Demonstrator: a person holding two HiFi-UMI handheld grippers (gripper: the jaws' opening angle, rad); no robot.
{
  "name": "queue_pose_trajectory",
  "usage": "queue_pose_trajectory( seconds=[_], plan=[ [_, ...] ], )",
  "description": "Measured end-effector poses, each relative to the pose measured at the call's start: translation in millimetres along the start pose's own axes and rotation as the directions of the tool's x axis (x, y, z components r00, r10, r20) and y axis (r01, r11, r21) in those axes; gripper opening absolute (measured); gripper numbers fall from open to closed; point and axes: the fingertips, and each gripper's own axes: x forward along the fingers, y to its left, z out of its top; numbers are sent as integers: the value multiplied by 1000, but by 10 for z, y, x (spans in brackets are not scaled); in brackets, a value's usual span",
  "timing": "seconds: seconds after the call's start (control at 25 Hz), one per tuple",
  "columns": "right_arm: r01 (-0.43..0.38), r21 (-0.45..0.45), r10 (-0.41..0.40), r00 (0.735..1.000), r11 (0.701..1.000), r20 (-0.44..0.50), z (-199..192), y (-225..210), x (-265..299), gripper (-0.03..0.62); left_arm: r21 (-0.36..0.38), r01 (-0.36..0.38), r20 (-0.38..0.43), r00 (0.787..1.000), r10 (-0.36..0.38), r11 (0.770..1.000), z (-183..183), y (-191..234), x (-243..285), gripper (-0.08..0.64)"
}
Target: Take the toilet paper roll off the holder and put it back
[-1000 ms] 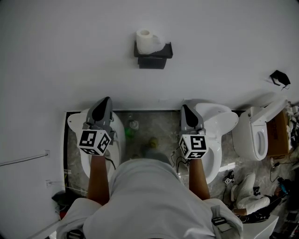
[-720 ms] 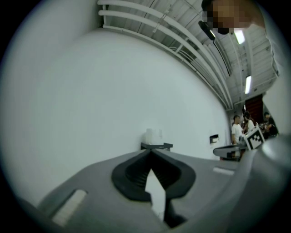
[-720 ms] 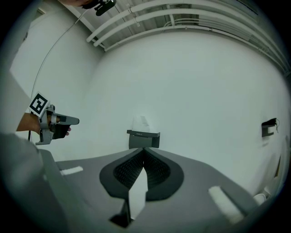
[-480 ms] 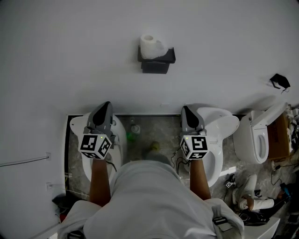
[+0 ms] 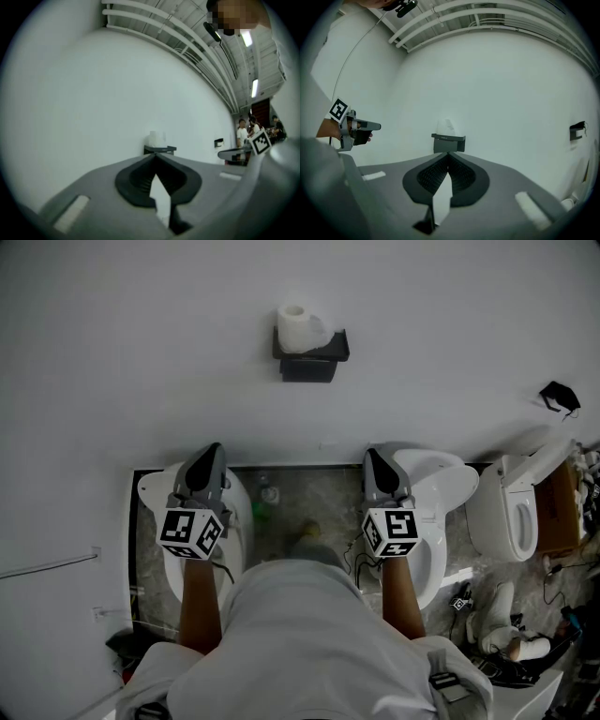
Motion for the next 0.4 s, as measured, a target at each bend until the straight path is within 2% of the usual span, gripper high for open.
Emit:
queue_pose_trajectory(
  seconds=[0.4],
  plan=[
    [-10, -17, 11, 1000, 1000, 12, 109, -51, 94, 0, 11, 9, 4, 1000, -9, 1000, 55, -15, 79, 0]
  ],
)
